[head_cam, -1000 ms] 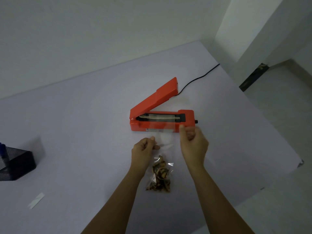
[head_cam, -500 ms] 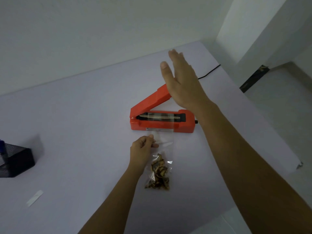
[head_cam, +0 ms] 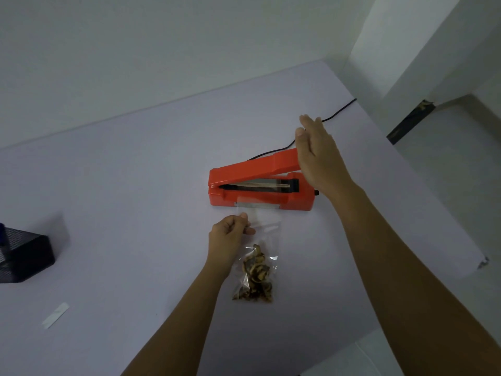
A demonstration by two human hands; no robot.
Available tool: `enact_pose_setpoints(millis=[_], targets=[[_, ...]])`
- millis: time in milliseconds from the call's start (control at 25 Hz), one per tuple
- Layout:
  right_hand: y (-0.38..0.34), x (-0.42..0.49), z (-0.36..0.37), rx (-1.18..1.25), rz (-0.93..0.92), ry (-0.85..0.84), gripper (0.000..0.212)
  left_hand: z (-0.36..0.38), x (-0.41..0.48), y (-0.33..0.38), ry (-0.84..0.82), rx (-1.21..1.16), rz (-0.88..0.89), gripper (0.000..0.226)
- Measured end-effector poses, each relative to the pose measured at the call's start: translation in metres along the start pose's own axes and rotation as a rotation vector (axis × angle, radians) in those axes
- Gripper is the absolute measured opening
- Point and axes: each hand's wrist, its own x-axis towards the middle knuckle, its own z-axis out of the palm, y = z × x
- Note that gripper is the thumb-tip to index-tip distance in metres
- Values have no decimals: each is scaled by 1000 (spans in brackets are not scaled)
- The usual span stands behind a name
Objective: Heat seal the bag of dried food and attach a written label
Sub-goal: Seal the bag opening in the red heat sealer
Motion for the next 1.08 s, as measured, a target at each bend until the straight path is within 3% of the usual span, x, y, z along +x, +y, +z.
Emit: enact_pose_setpoints(millis=[720,1080], targets=[[67,-5,34,-136,145,-84,47,0,0,0,-2,-6,5,31],[77,-3,45,-166,119,-21,45,0,-1,0,6,-4,5,31]])
